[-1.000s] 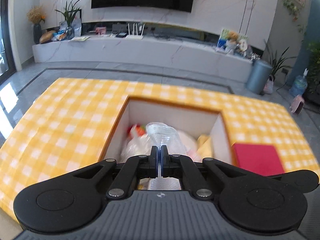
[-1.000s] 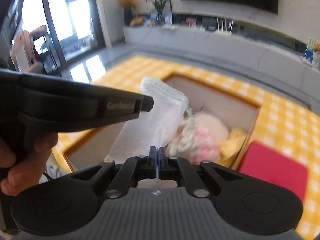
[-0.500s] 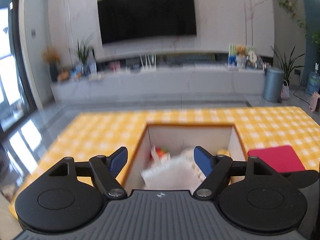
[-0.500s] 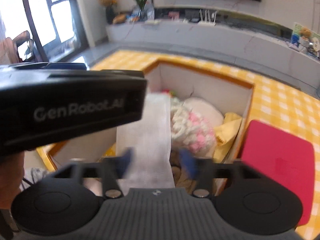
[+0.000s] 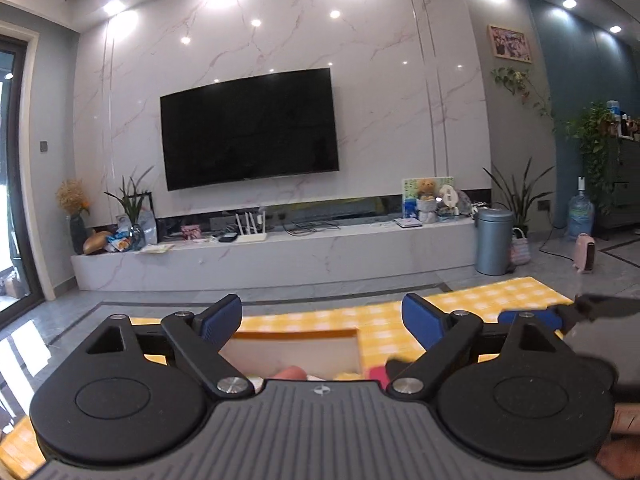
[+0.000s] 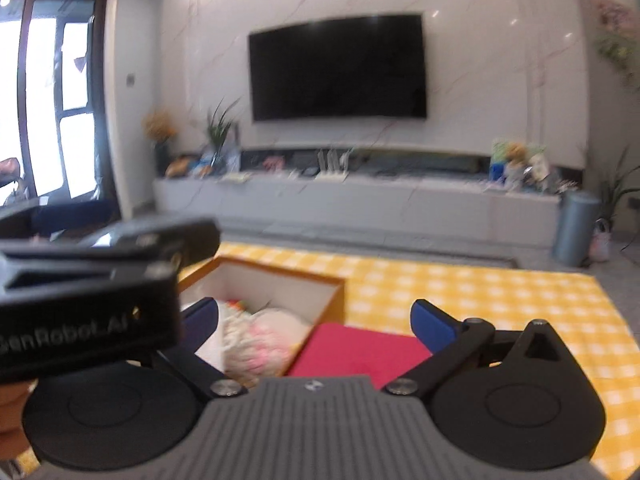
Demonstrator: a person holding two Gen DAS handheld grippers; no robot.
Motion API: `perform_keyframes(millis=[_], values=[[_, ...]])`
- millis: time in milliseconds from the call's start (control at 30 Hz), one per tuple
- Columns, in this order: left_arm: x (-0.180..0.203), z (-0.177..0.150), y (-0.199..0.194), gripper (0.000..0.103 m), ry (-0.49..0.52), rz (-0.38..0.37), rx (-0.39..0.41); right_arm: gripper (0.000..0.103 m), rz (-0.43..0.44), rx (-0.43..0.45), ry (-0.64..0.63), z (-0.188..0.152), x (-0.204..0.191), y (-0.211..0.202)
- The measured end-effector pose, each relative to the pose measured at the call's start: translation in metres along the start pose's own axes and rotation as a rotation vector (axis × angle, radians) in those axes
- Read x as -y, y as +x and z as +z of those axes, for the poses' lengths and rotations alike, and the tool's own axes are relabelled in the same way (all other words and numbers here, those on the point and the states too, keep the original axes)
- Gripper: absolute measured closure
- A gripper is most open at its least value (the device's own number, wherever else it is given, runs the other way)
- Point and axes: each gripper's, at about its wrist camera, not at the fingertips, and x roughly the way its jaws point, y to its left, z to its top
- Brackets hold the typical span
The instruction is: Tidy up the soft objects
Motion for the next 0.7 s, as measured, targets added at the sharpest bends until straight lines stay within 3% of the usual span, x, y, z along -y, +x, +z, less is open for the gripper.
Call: perform_keyframes(millis=[100, 233, 533, 700], values=[[0.008, -0.01, 0.003, 0.0, -0.034, -0.017, -0.039, 0.003, -0.02, -0.002, -0.033, -0.009, 0.008, -0.008], [0.013, -0.022, 0.007, 0.0, -0.042, 0.014, -0.067, 0.003, -0.051, 0.0, -0.075, -0.023, 0.012, -0.011], [0.013, -0.033, 0.012, 0.0, -0.074, 0.031, -0.136, 0.003, -0.021, -0.027, -0.041, -0.033, 0.025, -0.012], [0.02, -0.036, 0.005, 0.0, -0.063, 0.059, -0.127, 0.003, -0.021, -0.029, -0.029, -0.038, 0.027, -0.016]])
